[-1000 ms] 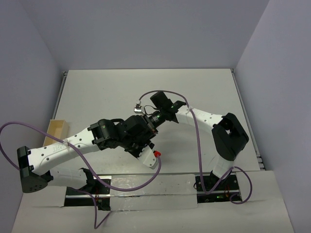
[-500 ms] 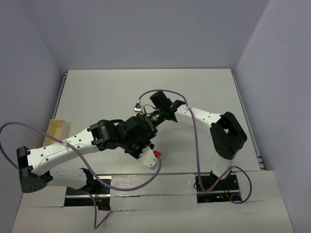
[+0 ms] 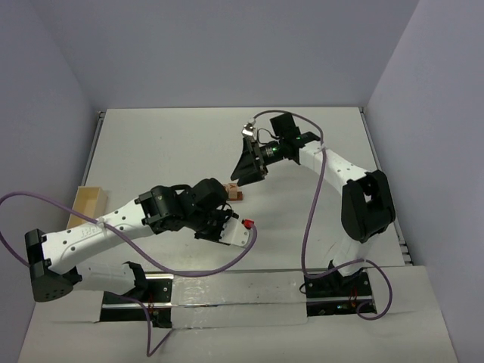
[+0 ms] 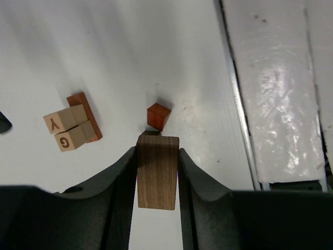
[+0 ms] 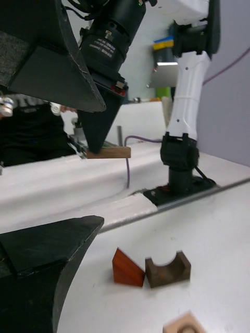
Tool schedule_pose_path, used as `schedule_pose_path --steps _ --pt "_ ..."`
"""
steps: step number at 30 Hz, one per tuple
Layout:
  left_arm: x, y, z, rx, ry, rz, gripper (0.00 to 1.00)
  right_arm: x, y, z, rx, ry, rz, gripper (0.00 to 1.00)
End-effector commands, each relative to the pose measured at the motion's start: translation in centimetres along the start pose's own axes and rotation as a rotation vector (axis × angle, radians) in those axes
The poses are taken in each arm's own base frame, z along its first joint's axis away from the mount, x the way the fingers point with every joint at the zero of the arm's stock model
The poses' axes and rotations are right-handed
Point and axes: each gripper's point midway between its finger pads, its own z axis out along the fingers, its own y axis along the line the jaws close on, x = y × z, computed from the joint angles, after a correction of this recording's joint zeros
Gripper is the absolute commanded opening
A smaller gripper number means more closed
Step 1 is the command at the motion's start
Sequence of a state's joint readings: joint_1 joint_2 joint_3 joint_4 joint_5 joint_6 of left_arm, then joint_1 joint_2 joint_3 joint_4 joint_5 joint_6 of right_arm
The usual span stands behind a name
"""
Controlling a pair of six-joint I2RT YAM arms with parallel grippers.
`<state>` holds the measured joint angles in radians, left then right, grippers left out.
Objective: Build the wood block tower
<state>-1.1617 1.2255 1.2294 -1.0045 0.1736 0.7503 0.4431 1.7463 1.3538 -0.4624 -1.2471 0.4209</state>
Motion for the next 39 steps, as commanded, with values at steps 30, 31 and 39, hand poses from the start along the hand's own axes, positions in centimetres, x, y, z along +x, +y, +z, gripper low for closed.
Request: schedule_pose_path --steps 30,31,39 --pt "5.8 18.6 7.5 -0.052 0.057 -0.29 0.02 -1.2 -0.6 -21.8 0.332 -0.513 -0.221 0.99" --pt "6.0 18.5 7.7 -0.047 0.061 -0.293 0.02 -1.2 -0.5 -21.8 0.328 -0.514 -0.218 0.99" --pt "7.3 17.3 8.7 -0.025 0.095 -0.313 0.04 -1.4 -0.6 -21.7 0.307 -0.514 -0.205 0.99"
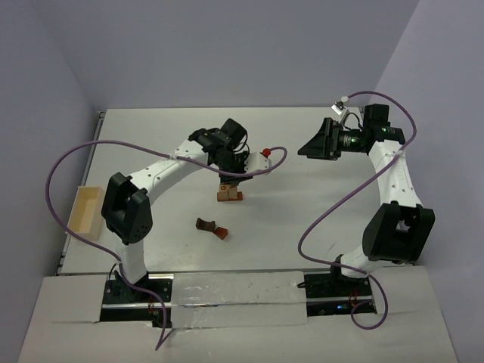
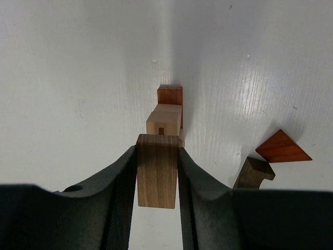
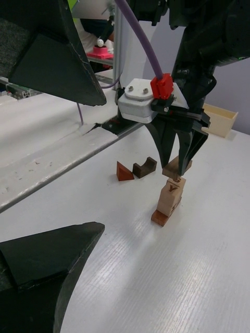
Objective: Build the wood block tower
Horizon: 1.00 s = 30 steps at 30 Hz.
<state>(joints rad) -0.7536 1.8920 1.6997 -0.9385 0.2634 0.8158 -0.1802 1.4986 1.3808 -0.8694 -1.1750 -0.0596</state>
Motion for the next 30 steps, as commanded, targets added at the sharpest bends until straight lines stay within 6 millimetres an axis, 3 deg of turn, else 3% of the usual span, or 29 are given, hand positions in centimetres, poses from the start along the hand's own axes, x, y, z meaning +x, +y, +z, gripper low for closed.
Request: schedule_pose_path --steps 1,30 --pt "0.0 -0.3 0.3 0.015 -0.013 -0.002 0.04 -0.4 1.5 -0.4 -0.039 -0.02 -0.033 0.99" --pt "1.4 0.2 1.8 0.013 0.017 -0.048 0.09 -0.5 1.5 -0.3 -0.047 -0.024 -0.022 0.99"
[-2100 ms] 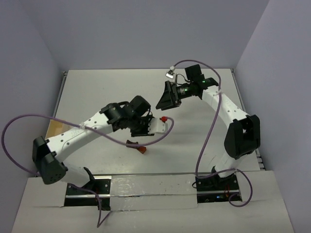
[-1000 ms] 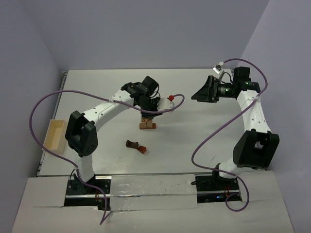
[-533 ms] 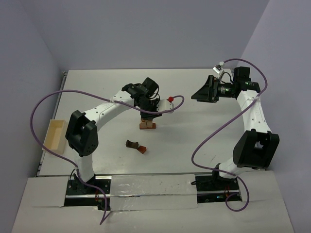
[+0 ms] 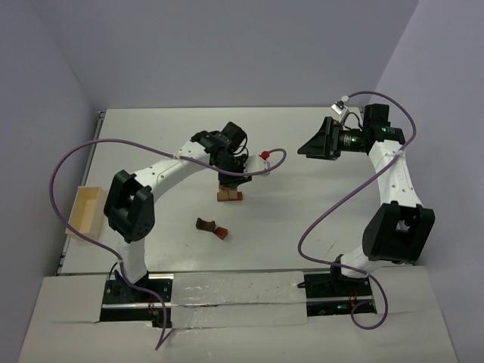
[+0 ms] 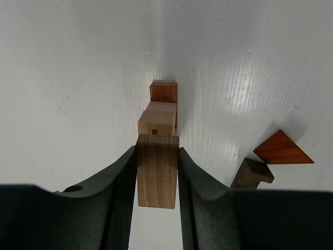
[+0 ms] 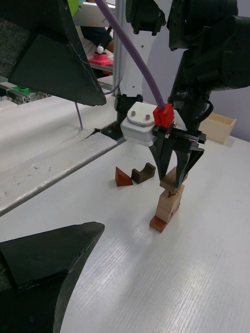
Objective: Build the wood block tower
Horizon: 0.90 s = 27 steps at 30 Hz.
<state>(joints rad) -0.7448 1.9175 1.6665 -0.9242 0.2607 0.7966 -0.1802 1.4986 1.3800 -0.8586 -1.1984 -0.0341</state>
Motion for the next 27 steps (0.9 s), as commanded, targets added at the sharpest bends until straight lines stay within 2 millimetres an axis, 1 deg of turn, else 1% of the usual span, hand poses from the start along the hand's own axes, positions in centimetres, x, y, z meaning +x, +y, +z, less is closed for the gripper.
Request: schedule_pose_path --steps 1,7,27 --pt "-0.1 0.7 0.3 -0.014 -0.016 -0.011 0.09 -0.3 1.0 -0.3 -0.024 -0.019 -0.039 0.99" --pt "0.3 0.8 0.7 -0.016 -0.006 -0.019 0.11 -0.4 1.1 -0.3 -0.026 -0.022 -0.038 0.99" --pt "0.0 1.6 1.4 -0.021 0.002 -0.031 0.19 -0.4 1.1 -0.2 -0.036 -0.021 -0.025 0.99"
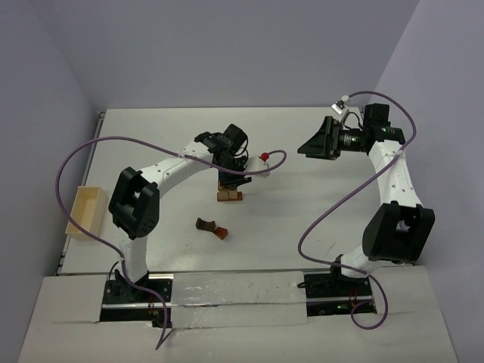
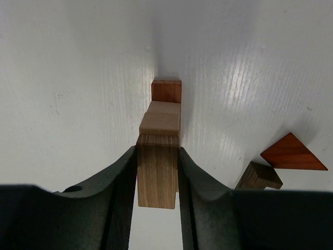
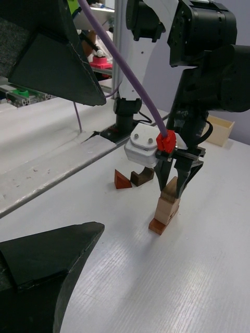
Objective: Build the wood block tower
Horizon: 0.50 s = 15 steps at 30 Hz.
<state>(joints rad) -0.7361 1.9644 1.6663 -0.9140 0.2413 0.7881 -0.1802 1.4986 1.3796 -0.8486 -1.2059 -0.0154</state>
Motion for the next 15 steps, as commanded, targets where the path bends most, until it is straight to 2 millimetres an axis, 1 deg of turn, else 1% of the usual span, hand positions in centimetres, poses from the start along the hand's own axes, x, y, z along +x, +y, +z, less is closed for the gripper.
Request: schedule_pose_path --steps 1,11,15 --pt "-1.25 1.15 -0.22 -0.029 -0.04 -0.006 0.2 -0.28 0.88 -0.17 -0.029 -0.017 -0.034 0.99" --pt "-1.37 1.15 -0.37 -0.028 -0.04 -0.01 0.22 -0.28 0.76 -0.08 -0.035 -0.016 -0.028 0.99" --pt "-1.35 1.1 -0.31 -0.027 -0.037 -0.01 0.24 -0.21 0.8 -0.08 -0.035 -0.015 -0.027 0.99"
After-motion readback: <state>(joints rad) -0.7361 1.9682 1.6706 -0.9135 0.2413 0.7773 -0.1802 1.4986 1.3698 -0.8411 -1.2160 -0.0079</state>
